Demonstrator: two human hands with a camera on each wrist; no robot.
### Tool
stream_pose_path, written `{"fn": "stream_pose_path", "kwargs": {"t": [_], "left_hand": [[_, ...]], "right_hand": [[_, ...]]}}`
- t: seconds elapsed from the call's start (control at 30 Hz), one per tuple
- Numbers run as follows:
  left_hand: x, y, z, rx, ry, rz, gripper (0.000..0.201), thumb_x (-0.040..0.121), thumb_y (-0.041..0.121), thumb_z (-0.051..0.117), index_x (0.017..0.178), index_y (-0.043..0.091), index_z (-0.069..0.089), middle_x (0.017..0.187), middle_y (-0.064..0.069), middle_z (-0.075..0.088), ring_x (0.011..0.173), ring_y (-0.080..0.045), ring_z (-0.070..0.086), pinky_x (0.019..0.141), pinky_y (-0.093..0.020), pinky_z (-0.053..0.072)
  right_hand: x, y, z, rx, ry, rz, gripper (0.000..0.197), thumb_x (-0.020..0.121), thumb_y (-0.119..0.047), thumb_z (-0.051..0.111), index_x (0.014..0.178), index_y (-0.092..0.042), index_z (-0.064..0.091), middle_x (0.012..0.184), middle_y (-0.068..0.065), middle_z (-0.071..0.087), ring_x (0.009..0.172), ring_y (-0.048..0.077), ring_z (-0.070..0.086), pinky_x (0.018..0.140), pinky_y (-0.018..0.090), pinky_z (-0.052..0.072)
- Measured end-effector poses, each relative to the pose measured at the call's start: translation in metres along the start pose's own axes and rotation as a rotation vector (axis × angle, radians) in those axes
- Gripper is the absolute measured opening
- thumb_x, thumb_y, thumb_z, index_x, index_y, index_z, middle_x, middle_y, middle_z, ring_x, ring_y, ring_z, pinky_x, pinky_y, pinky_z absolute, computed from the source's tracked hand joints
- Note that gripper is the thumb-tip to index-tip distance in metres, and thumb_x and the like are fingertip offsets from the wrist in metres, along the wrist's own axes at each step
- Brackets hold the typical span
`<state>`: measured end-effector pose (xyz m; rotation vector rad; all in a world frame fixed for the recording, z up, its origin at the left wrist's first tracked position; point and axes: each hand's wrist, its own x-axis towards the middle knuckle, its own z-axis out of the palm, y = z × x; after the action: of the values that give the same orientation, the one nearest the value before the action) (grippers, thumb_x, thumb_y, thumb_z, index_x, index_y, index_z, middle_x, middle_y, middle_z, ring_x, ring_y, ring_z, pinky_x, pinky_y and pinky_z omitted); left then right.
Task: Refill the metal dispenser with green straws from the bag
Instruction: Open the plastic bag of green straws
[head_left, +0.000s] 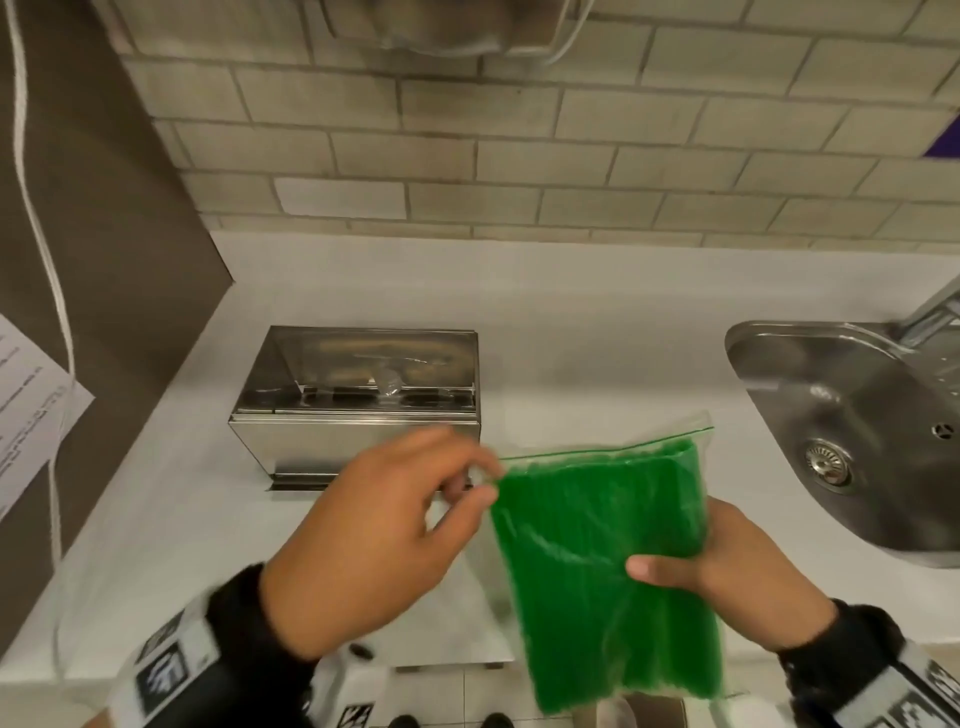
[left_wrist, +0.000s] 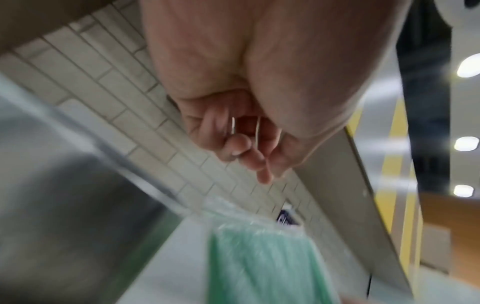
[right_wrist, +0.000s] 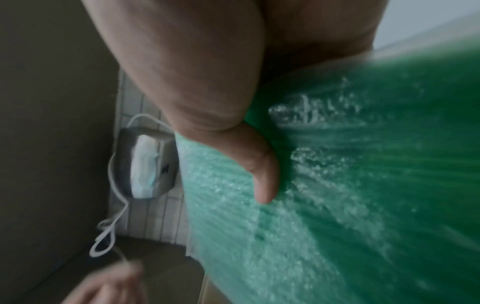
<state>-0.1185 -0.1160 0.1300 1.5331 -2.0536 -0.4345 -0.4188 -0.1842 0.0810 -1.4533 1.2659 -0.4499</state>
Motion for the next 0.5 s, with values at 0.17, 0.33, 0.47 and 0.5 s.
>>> {"fn": "stream_pose_path", "kwargs": {"t": [0.17, 0.33, 0.47, 0.5], "left_hand": [[0.054, 0.019, 0.004, 0.057, -0.044, 0.088, 0.029, 0.095, 0.05, 0.057, 0.118, 0.034, 0.065, 0.102, 0.02, 0.061, 0.096, -0.001, 0.057, 0.088, -0.024, 0.047], [0.053, -0.005, -0.001, 0.032, -0.001, 0.008, 0.008, 0.093, 0.03, 0.069, 0.09, 0.027, 0.075, 0.081, 0.017, 0.065, 0.075, -0.001, 0.059, 0.072, -0.021, 0.046], [0.049, -0.026, -0.021, -0.139, 0.017, -0.236, 0.005, 0.088, 0.029, 0.077, 0.084, 0.026, 0.079, 0.068, 0.021, 0.068, 0.059, 0.006, 0.06, 0.059, -0.007, 0.041], [0.05, -0.03, -0.026, -0.23, 0.011, -0.279, 0.005, 0.087, 0.026, 0.078, 0.083, 0.022, 0.079, 0.062, 0.021, 0.066, 0.051, 0.006, 0.056, 0.054, -0.006, 0.039]], "right_hand": [[0.009, -0.012, 0.02, 0.012, -0.1, -0.115, 0.055, 0.072, 0.001, 0.085, 0.122, -0.014, 0.066, 0.113, -0.002, 0.077, 0.104, 0.015, 0.074, 0.089, 0.03, 0.059], [0.032, -0.015, 0.038, -0.079, 0.044, -0.158, 0.061, 0.066, -0.018, 0.092, 0.117, -0.025, 0.059, 0.111, -0.01, 0.073, 0.104, 0.008, 0.07, 0.088, 0.03, 0.057], [0.042, -0.038, 0.045, -0.191, 0.355, -0.305, 0.044, 0.074, -0.03, 0.085, 0.108, -0.027, 0.056, 0.108, -0.012, 0.064, 0.102, 0.004, 0.061, 0.083, 0.022, 0.049], [0.042, -0.05, 0.046, -0.133, 0.375, -0.333, 0.032, 0.078, -0.025, 0.083, 0.101, -0.024, 0.061, 0.101, -0.01, 0.067, 0.094, 0.007, 0.064, 0.078, 0.02, 0.05]]}}
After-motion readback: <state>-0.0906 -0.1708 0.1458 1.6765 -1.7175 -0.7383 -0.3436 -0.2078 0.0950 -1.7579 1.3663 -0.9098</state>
